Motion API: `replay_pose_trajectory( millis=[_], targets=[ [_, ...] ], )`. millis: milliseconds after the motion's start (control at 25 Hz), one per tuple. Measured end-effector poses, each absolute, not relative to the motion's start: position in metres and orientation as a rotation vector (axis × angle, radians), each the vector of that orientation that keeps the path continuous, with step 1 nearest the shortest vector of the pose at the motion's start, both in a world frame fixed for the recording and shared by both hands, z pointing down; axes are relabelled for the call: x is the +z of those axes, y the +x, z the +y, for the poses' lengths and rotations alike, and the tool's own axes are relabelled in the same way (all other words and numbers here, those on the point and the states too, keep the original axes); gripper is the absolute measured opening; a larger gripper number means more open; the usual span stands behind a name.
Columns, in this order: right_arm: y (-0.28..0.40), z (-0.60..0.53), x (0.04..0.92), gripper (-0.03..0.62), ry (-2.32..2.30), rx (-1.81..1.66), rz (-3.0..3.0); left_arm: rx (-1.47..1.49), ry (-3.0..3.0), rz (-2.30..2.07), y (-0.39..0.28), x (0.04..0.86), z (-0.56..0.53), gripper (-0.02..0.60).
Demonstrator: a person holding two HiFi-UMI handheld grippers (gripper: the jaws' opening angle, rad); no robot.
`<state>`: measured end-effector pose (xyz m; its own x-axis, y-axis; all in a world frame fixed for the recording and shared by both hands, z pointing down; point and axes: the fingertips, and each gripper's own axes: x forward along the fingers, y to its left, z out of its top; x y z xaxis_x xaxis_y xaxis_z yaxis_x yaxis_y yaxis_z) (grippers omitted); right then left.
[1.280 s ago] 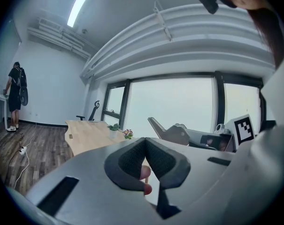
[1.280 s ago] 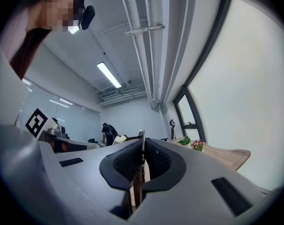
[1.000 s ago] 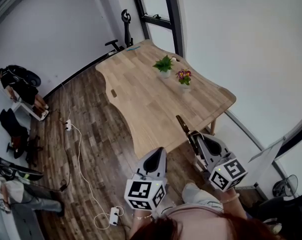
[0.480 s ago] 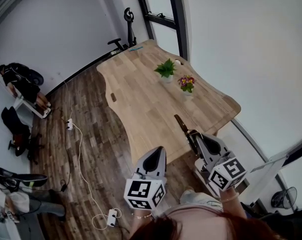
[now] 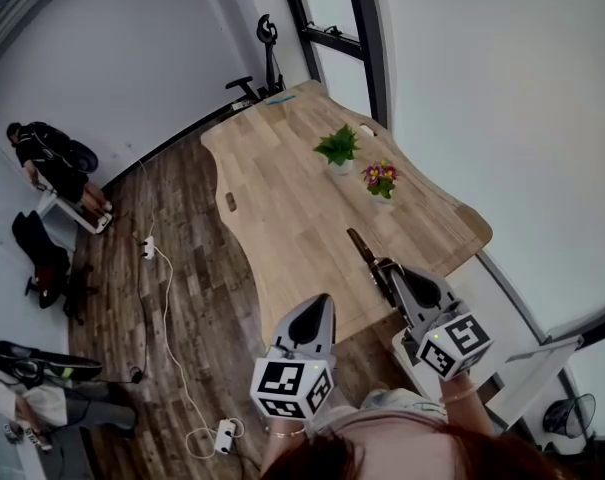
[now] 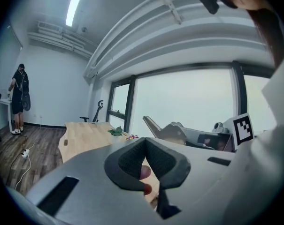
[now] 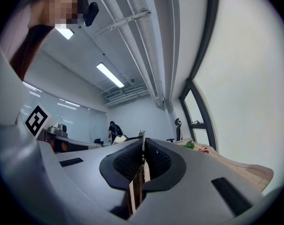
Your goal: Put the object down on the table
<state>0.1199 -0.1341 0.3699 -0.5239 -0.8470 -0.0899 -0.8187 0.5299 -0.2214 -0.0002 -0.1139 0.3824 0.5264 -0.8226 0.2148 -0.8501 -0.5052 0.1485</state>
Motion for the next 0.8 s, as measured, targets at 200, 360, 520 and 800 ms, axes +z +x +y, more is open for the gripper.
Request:
replay_pose_trajectory(
  millis=[200, 360, 520, 800],
  targets=[
    [0.121, -0.151, 0.375, 0.002, -1.391, -0.223, 2.612, 0.180, 2.506, -1.430, 0.005, 0.387, -0.124, 0.002],
    [0.116, -0.164, 0.381, 0.002, -1.372, -0.225, 2.643, 0.187, 2.476, -1.453, 0.000, 0.393, -0.132, 0.002],
    [0.106, -0.180, 0.383, 0.002, -1.365, -0.208, 2.669, 0.189, 2.471, -1.460, -0.007, 0.395, -0.147, 0.002],
    [0.093, -0.212, 0.392, 0.002, -1.395, -0.197, 2.697, 0.188, 2.490, -1.452, -0.018, 0.393, -0.181, 0.002]
  ],
)
